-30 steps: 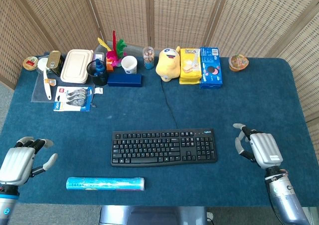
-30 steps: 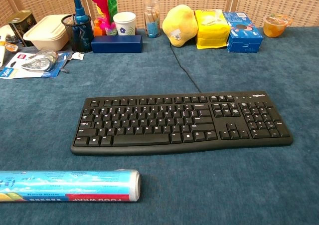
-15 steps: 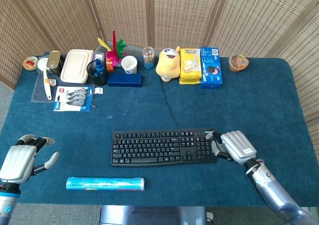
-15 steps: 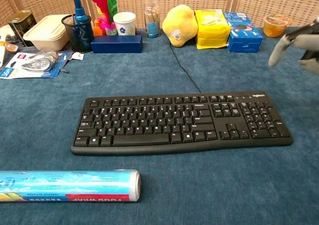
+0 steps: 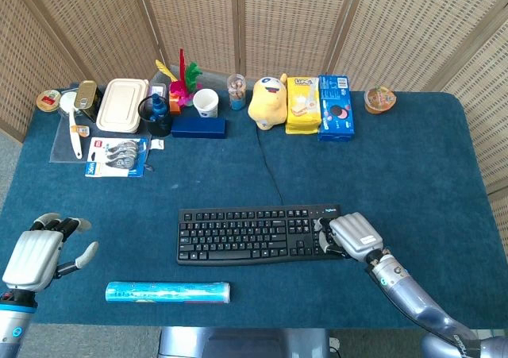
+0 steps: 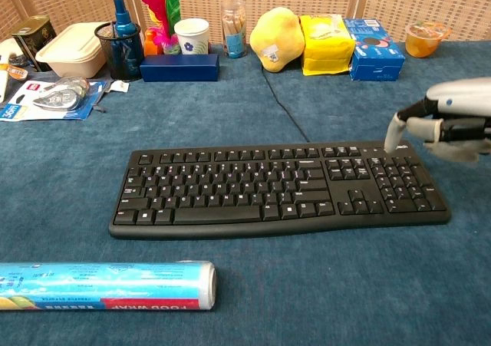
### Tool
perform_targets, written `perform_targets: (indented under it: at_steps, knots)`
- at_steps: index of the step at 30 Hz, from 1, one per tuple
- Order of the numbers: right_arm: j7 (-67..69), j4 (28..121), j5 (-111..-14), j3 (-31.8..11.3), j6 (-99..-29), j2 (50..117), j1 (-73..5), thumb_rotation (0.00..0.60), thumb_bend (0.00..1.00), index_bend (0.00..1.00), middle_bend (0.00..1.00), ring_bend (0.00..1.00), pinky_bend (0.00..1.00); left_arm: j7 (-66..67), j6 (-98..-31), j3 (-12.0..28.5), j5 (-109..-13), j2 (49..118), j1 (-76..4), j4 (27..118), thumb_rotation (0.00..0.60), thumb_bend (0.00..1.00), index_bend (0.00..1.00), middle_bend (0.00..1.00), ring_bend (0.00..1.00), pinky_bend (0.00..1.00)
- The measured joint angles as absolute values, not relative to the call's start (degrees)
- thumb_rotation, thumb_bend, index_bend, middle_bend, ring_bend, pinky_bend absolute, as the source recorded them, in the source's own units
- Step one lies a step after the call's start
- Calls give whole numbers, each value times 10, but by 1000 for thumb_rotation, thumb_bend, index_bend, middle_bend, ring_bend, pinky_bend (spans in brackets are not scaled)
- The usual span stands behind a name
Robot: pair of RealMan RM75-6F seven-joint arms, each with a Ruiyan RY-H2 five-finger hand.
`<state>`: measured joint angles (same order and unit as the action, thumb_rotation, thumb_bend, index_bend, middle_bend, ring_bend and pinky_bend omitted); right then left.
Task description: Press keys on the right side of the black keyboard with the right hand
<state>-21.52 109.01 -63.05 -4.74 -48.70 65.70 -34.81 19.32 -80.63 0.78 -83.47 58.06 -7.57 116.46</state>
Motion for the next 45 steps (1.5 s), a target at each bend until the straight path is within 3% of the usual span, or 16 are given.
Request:
perform_targets:
  at_steps: [10,45]
  knots:
    - [-265,1065,-594,-17,-509,691,-358,0,693,277,829,852,688,193,-807,7,-836,580,-76,1165,0,216,352,428,402,198]
    - [-297,1056,-552,11,-518,712,-378,0,691,259,831,857,701,183,-812,2,-837,576,-70,1158,0,216,352,428,403,198]
